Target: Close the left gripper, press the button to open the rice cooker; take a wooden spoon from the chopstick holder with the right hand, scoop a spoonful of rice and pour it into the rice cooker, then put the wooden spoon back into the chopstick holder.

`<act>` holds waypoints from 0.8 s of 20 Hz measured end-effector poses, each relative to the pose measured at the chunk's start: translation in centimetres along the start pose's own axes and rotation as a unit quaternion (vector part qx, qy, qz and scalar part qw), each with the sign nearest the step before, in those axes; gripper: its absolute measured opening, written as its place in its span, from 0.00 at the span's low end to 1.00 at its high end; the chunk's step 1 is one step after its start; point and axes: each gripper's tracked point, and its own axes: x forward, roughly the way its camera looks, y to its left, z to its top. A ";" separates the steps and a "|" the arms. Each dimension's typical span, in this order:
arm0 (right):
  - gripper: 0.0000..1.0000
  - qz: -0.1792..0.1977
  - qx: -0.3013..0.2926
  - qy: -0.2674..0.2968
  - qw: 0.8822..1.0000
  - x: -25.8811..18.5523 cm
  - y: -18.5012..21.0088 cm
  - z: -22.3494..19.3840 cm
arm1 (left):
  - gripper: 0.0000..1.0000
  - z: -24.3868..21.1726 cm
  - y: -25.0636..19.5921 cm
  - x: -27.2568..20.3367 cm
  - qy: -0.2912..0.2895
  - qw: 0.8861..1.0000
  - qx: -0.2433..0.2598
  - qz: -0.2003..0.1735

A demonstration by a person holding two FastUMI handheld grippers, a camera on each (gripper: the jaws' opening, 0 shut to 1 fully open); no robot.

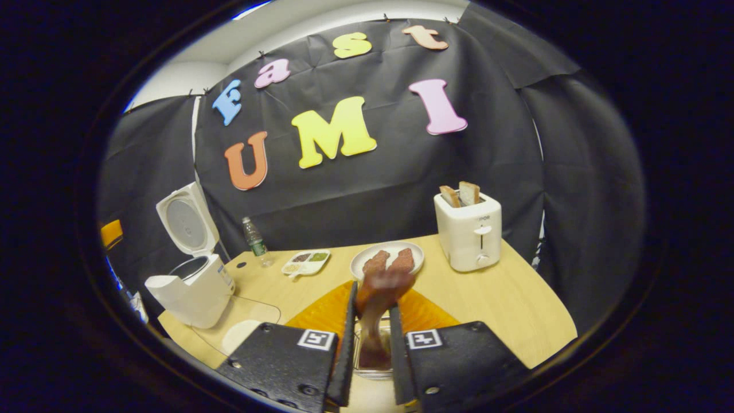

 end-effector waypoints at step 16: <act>0.93 -0.020 -0.053 -0.102 0.993 -8.0 2.5 6.5 | 0.93 2.6 6.5 5.2 0.038 0.999 0.016 0.026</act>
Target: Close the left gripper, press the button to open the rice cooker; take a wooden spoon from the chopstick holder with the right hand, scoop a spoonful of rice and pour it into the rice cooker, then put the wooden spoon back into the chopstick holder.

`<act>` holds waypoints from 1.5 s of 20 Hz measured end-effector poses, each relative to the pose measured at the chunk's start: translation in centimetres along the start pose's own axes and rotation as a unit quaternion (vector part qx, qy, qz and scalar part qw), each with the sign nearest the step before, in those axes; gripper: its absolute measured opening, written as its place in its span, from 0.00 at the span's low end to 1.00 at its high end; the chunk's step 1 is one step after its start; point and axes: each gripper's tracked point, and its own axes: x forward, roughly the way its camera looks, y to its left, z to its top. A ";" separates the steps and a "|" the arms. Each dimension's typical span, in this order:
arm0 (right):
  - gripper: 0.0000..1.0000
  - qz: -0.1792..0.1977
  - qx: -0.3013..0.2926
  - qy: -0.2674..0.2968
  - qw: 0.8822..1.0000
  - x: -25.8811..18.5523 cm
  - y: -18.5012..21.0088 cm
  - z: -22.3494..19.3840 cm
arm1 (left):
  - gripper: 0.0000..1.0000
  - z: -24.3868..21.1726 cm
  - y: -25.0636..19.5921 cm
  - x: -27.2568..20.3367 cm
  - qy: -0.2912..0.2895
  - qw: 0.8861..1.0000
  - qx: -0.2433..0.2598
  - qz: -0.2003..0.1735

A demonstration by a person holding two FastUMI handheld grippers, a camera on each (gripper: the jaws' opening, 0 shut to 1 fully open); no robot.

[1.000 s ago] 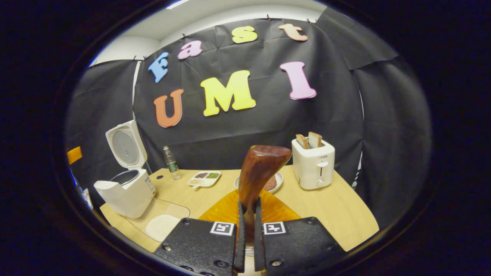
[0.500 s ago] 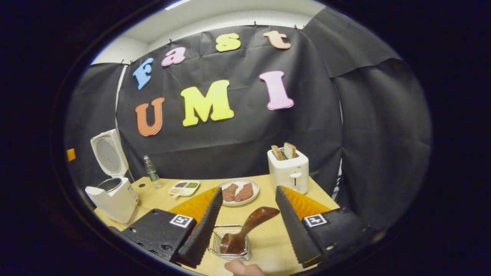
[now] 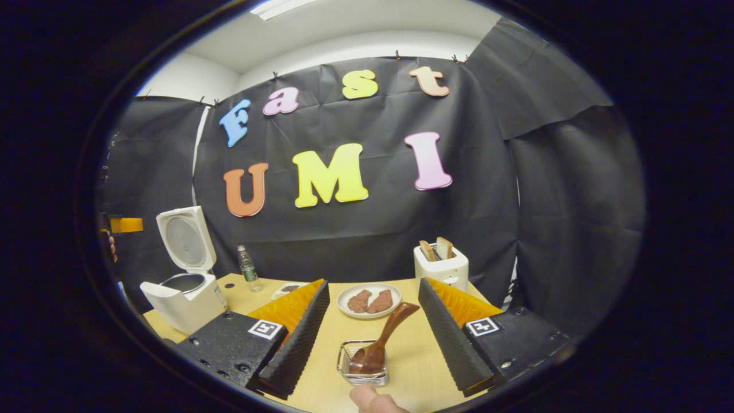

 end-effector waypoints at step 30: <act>0.92 0.035 -0.037 -0.044 0.998 -4.3 6.4 -0.8 | 0.94 4.3 15.1 28.2 0.058 0.995 -0.027 0.077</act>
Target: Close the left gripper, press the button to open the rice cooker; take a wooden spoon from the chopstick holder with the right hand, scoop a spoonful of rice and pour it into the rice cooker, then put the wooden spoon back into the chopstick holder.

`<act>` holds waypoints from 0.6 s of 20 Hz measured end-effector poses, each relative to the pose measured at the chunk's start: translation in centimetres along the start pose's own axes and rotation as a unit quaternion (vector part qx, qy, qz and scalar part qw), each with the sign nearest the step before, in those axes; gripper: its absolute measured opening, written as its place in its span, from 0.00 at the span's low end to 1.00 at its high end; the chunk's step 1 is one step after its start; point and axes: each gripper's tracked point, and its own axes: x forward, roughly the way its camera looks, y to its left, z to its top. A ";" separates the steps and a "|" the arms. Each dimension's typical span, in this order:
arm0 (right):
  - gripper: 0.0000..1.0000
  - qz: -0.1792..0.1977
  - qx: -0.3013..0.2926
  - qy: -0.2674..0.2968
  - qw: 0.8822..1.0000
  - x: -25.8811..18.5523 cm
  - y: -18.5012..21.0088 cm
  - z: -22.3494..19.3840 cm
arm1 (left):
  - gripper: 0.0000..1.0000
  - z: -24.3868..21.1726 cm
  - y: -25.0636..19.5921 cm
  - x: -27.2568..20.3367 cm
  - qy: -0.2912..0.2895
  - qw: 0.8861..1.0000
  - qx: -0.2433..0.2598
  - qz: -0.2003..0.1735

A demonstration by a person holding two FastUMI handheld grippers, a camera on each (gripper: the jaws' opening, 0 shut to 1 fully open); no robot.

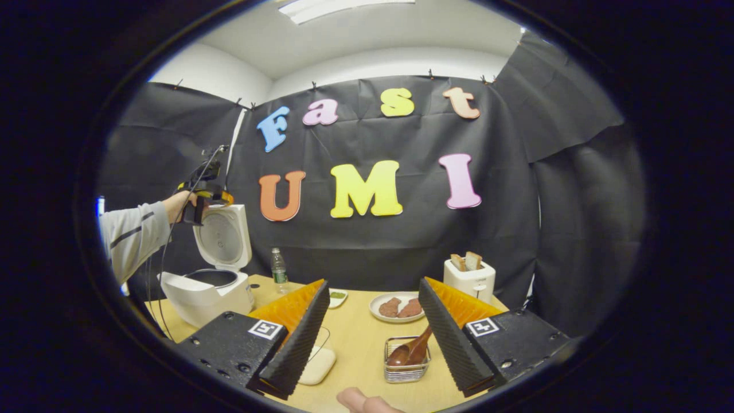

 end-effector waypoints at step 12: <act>0.93 0.026 0.015 -0.007 1.000 -10.9 1.2 0.3 | 0.96 -8.7 -0.1 -10.0 0.107 0.994 -0.013 0.020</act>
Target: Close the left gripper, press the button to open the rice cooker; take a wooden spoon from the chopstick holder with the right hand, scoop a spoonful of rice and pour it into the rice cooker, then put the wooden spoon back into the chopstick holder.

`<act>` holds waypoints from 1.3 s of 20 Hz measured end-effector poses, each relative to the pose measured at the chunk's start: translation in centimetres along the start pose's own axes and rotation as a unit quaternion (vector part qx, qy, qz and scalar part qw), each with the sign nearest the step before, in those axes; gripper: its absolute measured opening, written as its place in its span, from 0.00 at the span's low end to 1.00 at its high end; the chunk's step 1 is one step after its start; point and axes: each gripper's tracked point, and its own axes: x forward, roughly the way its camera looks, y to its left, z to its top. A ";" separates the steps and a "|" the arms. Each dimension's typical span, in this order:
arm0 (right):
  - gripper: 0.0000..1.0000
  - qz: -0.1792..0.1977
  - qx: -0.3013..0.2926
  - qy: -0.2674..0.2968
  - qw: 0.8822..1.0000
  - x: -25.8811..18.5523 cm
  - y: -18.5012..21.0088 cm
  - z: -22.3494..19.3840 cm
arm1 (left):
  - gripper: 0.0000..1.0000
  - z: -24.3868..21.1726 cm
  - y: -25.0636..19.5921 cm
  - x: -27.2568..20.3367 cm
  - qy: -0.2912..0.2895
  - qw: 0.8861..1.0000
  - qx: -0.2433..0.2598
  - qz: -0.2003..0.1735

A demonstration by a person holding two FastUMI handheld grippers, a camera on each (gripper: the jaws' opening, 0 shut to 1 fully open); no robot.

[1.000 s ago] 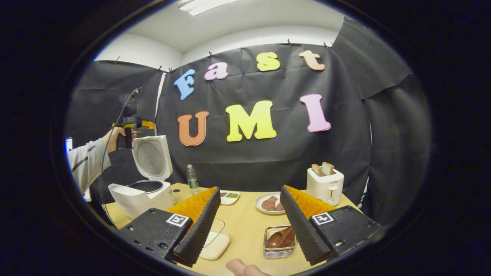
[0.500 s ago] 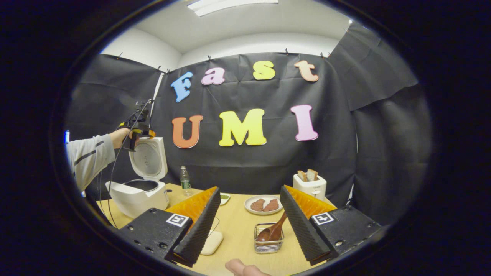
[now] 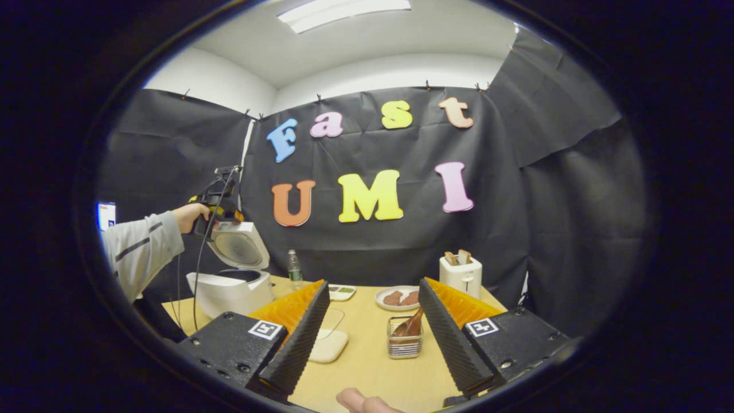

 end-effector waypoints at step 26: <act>1.00 0.018 -0.023 -0.003 1.000 -8.7 3.5 -0.9 | 0.97 -16.8 -2.3 -6.1 0.082 0.996 0.022 -0.005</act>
